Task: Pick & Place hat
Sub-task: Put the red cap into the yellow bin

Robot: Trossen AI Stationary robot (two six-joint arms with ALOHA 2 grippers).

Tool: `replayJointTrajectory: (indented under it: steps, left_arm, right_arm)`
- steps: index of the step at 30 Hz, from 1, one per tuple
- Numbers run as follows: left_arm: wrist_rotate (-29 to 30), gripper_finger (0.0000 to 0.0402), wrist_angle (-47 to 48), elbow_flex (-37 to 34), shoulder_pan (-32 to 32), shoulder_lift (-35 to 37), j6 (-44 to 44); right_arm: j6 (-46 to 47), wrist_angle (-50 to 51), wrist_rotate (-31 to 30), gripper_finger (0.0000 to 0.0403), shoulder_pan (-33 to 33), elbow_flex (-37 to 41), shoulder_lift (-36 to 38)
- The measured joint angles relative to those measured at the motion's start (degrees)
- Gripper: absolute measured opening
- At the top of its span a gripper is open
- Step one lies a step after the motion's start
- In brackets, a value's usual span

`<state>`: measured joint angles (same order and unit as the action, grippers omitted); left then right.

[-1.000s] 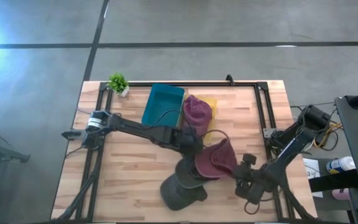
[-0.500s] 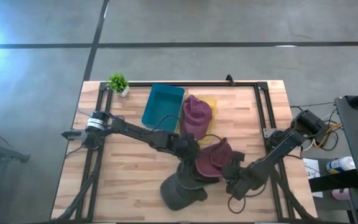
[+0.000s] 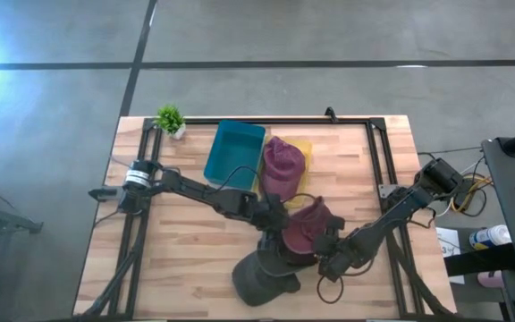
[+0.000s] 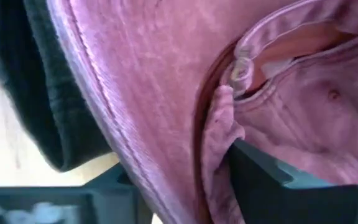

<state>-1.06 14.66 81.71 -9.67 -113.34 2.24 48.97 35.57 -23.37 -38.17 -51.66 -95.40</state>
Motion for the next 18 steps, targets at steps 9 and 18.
replayJointTrajectory:
  steps: [9,18]
  left_arm:
    - [0.1,0.0168,3.7,5.0,0.0,0.1,-1.0]
    - [11.8,0.0168,15.9,10.5,-0.2,5.6,-6.1]
  right_arm:
    - [1.2,1.8,3.2,0.0023,-0.3,-0.2,4.8]
    - [7.8,5.7,1.1,0.0024,0.0,0.9,20.3]
